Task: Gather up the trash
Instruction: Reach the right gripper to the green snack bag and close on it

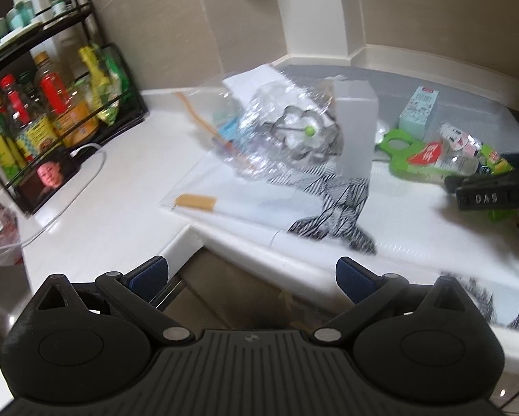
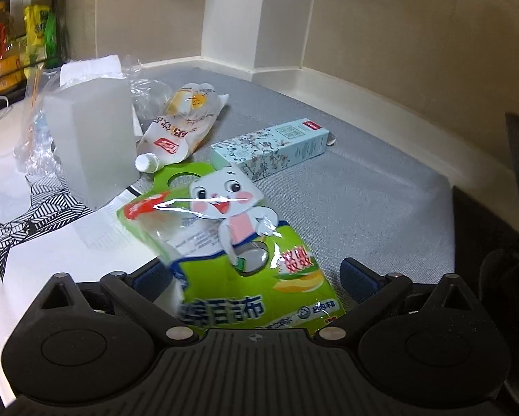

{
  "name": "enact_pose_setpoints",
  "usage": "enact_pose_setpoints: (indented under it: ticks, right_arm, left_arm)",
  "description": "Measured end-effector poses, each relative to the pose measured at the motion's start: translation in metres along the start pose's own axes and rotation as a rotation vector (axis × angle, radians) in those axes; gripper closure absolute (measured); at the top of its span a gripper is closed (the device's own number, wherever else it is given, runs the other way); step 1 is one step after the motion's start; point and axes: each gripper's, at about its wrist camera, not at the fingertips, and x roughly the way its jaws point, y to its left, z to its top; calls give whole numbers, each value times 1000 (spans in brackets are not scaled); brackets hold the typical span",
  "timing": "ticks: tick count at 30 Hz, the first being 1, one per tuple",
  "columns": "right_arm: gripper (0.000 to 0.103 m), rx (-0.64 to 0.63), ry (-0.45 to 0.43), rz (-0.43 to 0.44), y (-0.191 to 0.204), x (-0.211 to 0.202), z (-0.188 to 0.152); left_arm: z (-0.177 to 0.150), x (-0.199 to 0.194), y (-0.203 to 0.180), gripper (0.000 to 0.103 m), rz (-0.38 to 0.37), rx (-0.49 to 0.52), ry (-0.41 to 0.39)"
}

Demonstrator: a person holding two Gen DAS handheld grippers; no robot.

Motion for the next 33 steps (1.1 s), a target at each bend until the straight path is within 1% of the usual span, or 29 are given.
enact_pose_setpoints:
  ticks: [1,4,6,7,8,9,11,15,18,24,26,28,29,32,33]
  right_arm:
    - [11,12,-9,22,-3,-1,-1]
    - [13,57,-21,75,-10,-1,-6]
    - [28,56,-35,70,-11,-1,-10]
    - [31,57,-43,67,-12,-2,-12]
    - [45,69,-53,71,-14,-2,-13]
    - [51,83,-57,70,-17,-3,-14]
    - [56,112,-68,71,-23,-3,-13]
    - [57,169,-71,45,-34,-3,-12]
    - [56,173,-68,25,-35,-3,-12]
    - [53,172,-63,15,-34,1,-13]
    - [49,171,-62,17,-34,1,-13]
    - [42,176,-62,22,-34,2,-13]
    - [35,180,-60,25,-34,2,-13]
    - [25,188,-57,35,-34,5,-12]
    - [24,189,-56,39,-34,5,-11]
  left_arm:
    - [4,4,-4,0,-7,-2,0]
    - [15,15,-16,0,-39,-10,-4]
    - [23,23,-26,0,-49,-3,-9]
    - [27,27,-31,0,-51,3,-11]
    - [30,30,-36,0,-57,7,-18]
    - [33,34,-41,0,-63,12,-25]
    - [41,41,-49,0,-72,12,-33]
    - [56,56,-59,0,-92,-25,-54]
    - [67,70,-64,0,-87,-49,-69]
    - [83,93,-67,0,-83,-59,-58]
    - [88,98,-69,0,-78,-52,-61]
    - [93,102,-71,0,-81,-47,-56]
    - [95,104,-72,0,-82,-45,-52]
    - [102,108,-77,0,-84,-33,-45]
    - [104,108,-79,0,-83,-29,-47]
